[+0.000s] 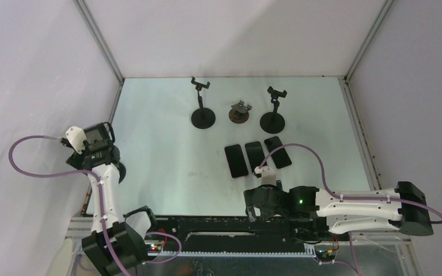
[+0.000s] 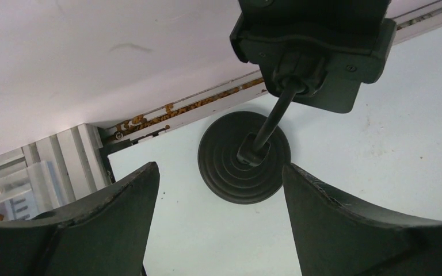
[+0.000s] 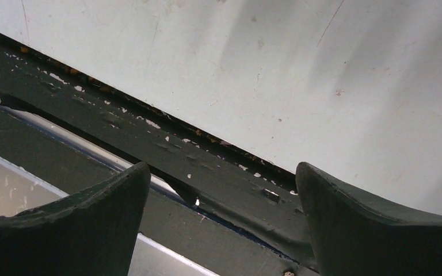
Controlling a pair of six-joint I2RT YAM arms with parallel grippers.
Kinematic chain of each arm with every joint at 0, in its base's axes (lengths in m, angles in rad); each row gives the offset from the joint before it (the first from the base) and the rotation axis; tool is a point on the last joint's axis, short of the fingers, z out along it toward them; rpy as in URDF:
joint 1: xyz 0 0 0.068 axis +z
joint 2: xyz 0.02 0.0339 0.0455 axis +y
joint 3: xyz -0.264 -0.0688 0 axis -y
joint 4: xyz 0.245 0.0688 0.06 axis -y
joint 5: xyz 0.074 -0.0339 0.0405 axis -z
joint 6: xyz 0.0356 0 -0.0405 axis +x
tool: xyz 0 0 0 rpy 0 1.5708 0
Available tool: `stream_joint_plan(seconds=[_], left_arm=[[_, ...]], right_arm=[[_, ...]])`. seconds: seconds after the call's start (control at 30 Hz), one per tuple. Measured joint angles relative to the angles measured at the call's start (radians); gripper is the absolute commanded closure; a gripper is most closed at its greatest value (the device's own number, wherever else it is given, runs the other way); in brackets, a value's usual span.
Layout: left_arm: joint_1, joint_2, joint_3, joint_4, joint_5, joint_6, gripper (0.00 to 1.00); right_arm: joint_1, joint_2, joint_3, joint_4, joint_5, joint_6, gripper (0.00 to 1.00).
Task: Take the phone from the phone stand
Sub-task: Pick up the phone stand with the phone at the center of the board.
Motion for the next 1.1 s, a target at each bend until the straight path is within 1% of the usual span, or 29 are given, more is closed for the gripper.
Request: stream_joint_plan(seconds=[0.33, 0.4, 0.5, 0.6, 0.7, 0.8, 0.9, 0.93, 0.97, 1.0, 1.07, 1.1], left_arm=[[0.054, 0.034, 0.003, 0.115, 0.135, 0.108, 0.22], [0.062, 0.034, 0.003, 0.14, 0.158, 0.125, 0.24], [0.066, 0.044, 0.003, 0.179, 0.175, 0.15, 0.29], [0.069, 0.083, 0.005, 0.195, 0.179, 0.161, 0.34], [0.077, 0.165, 0.029, 0.193, 0.174, 0.166, 0.4], [0.088, 0.237, 0.064, 0.178, 0.166, 0.166, 0.43], [0.1, 0.261, 0.076, 0.175, 0.16, 0.165, 0.52], [0.103, 0.261, 0.076, 0.175, 0.16, 0.164, 0.61], [0.106, 0.261, 0.077, 0.174, 0.16, 0.164, 0.65], [0.108, 0.261, 0.078, 0.175, 0.161, 0.164, 0.72], [0.108, 0.261, 0.078, 0.173, 0.161, 0.162, 0.79], [0.108, 0.261, 0.078, 0.173, 0.163, 0.168, 0.82]], right_arm=[[-0.003, 0.003, 0.0, 0.009, -0.015, -0.003, 0.01], [-0.006, 0.003, 0.0, 0.01, -0.017, -0.008, 0.01], [-0.016, 0.002, 0.0, 0.01, -0.022, -0.019, 0.01], [-0.025, -0.006, 0.0, 0.01, -0.026, -0.026, 0.01], [-0.032, -0.016, 0.0, 0.011, -0.031, -0.03, 0.01], [-0.036, -0.018, 0.0, 0.014, -0.036, -0.037, 0.01], [-0.04, -0.018, 0.0, 0.019, -0.04, -0.039, 0.01], [-0.04, -0.018, 0.0, 0.019, -0.042, -0.041, 0.01], [-0.04, -0.018, 0.0, 0.019, -0.043, -0.043, 0.01], [-0.04, -0.018, 0.0, 0.019, -0.043, -0.045, 0.01], [-0.042, -0.018, 0.0, 0.019, -0.045, -0.047, 0.01], [-0.042, -0.018, 0.0, 0.02, -0.047, -0.048, 0.01]])
